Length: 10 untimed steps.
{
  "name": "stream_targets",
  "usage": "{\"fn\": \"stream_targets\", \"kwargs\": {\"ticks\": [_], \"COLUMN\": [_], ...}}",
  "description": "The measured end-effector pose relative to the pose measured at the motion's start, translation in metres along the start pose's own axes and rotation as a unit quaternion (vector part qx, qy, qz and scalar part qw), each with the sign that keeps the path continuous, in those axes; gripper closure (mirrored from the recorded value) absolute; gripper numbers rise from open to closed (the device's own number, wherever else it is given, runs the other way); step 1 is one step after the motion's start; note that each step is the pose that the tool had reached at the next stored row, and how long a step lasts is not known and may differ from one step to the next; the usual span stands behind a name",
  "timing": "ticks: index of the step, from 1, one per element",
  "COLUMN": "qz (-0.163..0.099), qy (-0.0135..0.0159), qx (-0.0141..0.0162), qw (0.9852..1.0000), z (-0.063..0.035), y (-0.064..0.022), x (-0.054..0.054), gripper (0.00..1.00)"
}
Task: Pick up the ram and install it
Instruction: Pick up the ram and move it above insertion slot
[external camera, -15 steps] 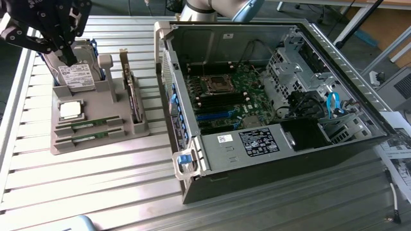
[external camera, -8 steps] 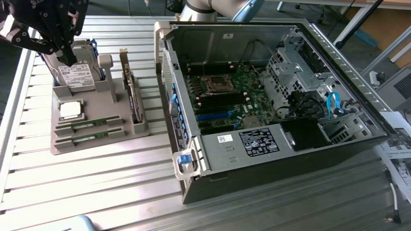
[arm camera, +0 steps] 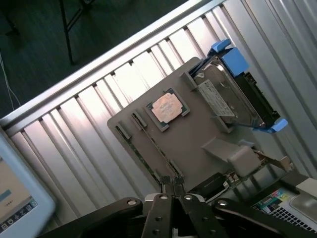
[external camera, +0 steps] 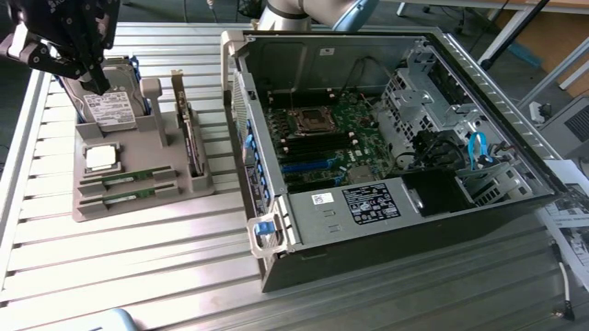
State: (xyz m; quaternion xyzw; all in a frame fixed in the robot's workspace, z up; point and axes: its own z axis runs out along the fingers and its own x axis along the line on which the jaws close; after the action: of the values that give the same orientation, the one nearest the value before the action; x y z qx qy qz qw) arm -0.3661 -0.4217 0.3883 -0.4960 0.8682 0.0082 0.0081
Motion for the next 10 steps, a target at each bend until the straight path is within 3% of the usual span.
{"fn": "stream_targets", "kwargs": {"ticks": [5,10], "qz": [-0.040,-0.090], "qy": [0.0003,0.0006], "qx": [-0.0009,-0.0020], "qw": [0.9992,0.9959], "z": [0.0001,0.0002], "y": [0.0000,0.0000], "x": [0.0000,0.0000], "gripper": [0.90,0.90]}}
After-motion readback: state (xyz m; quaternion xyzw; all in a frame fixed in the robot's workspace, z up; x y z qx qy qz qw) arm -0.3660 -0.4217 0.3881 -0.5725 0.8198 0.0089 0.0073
